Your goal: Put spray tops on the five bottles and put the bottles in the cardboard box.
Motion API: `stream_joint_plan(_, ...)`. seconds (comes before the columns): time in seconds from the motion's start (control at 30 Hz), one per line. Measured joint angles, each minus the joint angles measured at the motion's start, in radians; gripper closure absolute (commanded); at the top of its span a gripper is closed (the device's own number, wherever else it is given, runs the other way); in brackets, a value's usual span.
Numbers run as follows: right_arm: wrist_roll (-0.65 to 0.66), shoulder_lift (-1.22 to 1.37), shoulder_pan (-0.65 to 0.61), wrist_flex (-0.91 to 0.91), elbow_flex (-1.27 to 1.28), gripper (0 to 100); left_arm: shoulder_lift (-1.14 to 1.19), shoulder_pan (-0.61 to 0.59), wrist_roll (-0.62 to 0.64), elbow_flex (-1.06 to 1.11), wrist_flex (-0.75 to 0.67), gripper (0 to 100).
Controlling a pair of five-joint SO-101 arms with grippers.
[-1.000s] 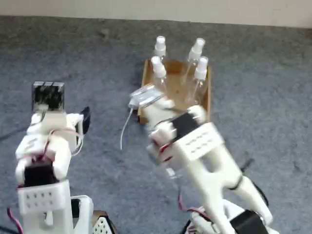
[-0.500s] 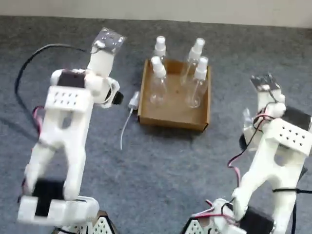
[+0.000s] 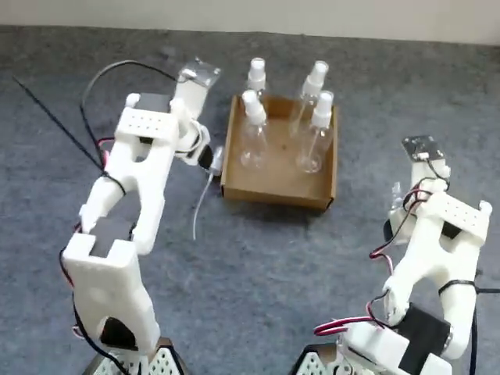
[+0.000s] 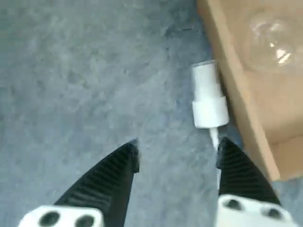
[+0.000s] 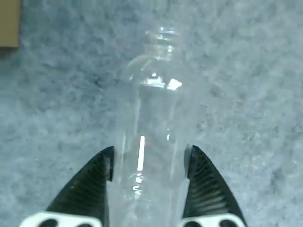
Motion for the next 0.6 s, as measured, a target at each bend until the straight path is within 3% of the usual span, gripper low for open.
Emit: stream_joint_plan(0.6, 0.000, 0.124, -0.011, -0.005, 0.000, 99.4, 0.075, 0.037, -0.002, -0.003, -0.137, 78)
